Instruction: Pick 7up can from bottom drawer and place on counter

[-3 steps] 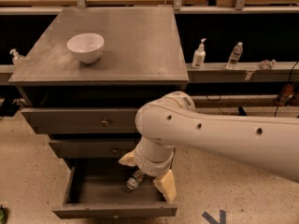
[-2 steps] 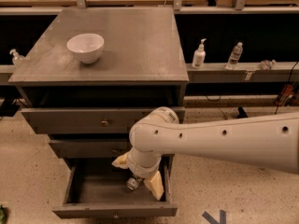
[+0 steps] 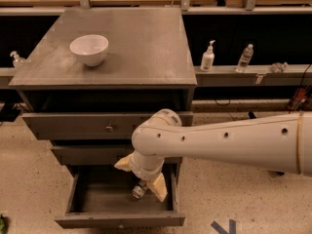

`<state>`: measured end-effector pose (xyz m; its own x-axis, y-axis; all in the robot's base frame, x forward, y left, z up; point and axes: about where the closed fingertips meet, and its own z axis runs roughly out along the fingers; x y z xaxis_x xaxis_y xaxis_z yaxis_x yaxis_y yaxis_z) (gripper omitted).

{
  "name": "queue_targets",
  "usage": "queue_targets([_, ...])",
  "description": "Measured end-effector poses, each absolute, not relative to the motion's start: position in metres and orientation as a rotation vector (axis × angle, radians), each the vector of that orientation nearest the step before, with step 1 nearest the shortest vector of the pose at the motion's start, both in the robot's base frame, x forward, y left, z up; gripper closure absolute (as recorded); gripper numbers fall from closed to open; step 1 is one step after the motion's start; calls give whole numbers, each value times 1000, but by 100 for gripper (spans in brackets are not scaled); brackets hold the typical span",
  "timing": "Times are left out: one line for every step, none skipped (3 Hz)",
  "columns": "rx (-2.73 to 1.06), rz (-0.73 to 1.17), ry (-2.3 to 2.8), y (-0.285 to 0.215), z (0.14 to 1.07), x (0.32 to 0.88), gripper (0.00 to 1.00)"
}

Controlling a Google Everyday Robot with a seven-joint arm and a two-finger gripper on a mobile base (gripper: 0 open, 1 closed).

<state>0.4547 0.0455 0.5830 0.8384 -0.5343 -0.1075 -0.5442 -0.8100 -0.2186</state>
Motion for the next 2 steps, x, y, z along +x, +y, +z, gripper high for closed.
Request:
queue_targets([-2785,98,846,72,534,487,0])
queue_targets([-2802,131,836,105,452,511,0])
